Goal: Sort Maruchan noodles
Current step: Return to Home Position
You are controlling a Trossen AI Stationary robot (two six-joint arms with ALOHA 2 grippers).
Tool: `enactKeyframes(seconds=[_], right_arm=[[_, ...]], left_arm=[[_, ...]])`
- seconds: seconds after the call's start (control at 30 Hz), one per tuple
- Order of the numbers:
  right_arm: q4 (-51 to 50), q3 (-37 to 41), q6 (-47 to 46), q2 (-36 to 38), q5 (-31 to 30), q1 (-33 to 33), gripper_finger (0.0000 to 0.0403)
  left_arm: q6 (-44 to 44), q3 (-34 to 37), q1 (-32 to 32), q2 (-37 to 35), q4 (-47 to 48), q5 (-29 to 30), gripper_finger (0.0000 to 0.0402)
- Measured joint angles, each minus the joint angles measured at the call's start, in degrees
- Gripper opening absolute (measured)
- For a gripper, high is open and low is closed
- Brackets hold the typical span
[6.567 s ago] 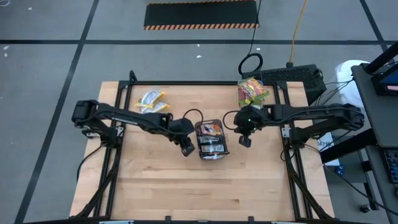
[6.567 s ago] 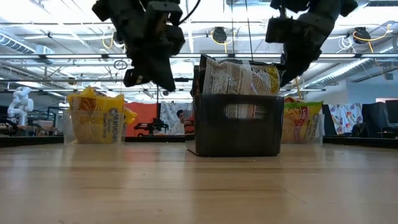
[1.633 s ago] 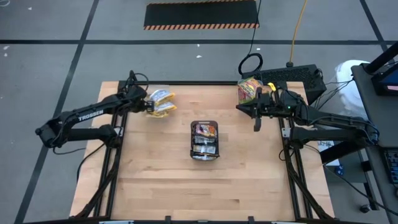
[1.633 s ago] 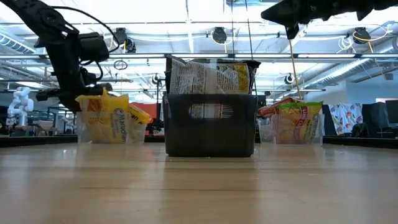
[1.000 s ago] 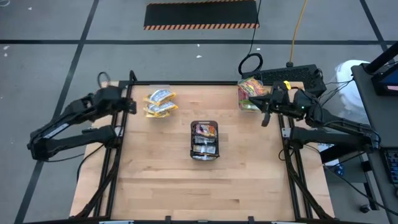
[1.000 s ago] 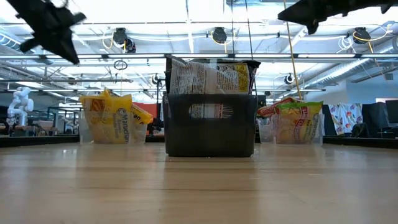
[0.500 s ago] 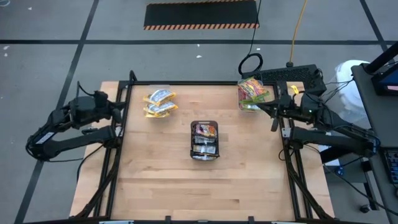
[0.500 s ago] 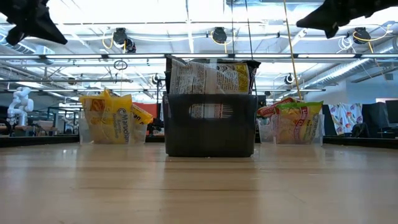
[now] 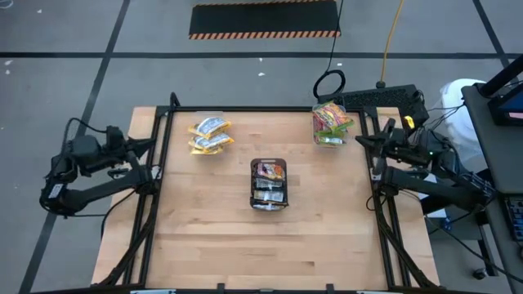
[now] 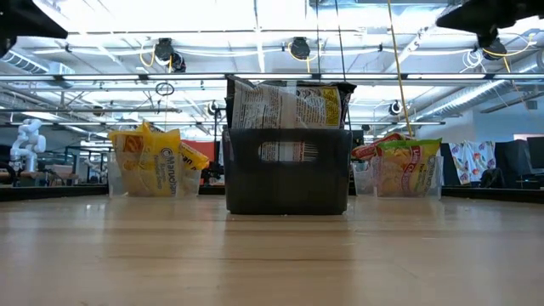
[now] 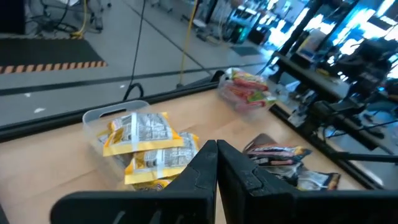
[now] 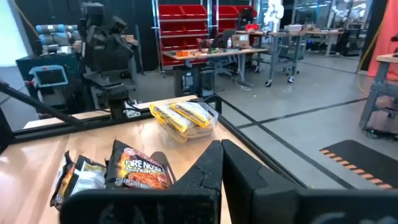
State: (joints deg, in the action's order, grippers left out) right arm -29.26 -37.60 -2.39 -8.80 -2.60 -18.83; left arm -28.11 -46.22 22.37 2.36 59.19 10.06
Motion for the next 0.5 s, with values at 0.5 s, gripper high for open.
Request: enactKeyframes(seconds=[0.5], right_arm=[[-11.6,-0.4,-4.3,8.6,-0.5,0.0,0.0]], left_arm=[[1.5,0.7,0.2,-2.1,2.7,-3.2,0.001]])
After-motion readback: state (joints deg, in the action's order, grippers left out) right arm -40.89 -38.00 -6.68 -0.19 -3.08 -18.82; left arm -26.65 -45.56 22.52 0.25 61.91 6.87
